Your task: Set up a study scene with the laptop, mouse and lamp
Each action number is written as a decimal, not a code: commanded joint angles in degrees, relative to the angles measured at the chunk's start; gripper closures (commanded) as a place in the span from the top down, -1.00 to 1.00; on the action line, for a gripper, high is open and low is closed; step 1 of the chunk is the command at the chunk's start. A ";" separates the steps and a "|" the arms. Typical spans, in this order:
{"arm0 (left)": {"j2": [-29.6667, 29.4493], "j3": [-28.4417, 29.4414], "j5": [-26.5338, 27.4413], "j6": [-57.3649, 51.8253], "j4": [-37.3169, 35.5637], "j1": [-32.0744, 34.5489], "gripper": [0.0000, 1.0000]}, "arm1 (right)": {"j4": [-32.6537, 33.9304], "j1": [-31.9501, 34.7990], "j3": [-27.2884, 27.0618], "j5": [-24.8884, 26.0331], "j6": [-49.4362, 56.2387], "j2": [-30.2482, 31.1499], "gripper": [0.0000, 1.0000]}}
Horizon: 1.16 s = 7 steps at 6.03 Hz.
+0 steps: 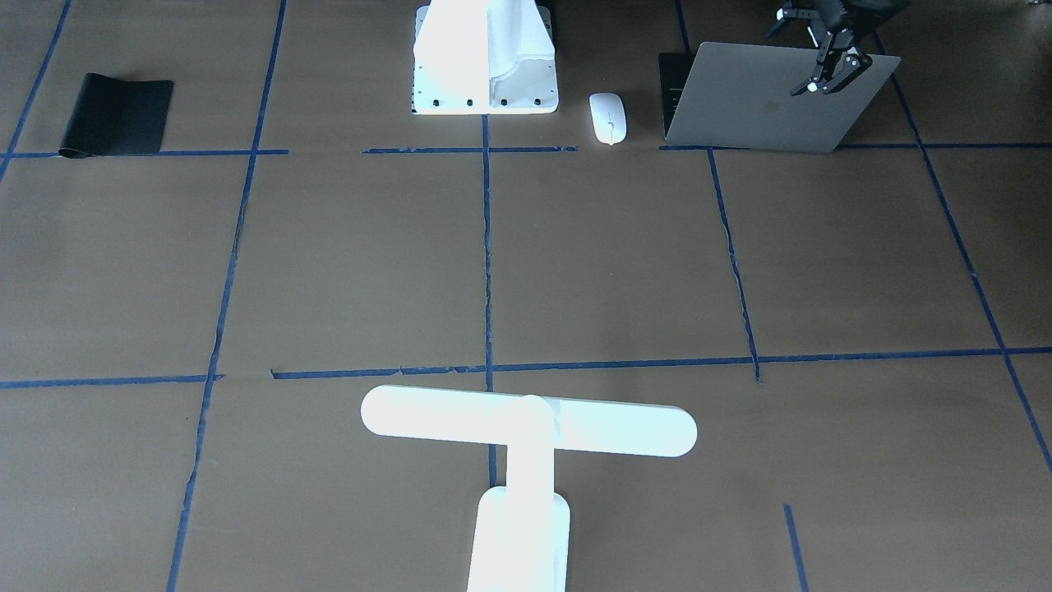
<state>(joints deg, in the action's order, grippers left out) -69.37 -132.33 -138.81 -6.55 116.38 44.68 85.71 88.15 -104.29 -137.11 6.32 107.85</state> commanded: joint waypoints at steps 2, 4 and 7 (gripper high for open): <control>3.79 -0.03 -0.05 -0.22 -0.01 -4.24 0.98 | -0.02 0.00 0.05 0.00 0.09 0.08 1.00; 3.45 0.32 -0.05 -0.22 -0.01 -4.51 0.82 | -0.02 0.00 0.05 0.00 0.10 0.08 1.00; 2.31 0.50 -0.05 -0.31 -0.10 -4.16 -0.37 | -0.02 0.00 0.05 0.09 0.10 0.08 1.00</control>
<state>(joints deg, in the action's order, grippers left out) -66.91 -131.86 -138.87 -6.85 116.33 40.33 85.69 88.15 -104.24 -137.09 6.42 107.91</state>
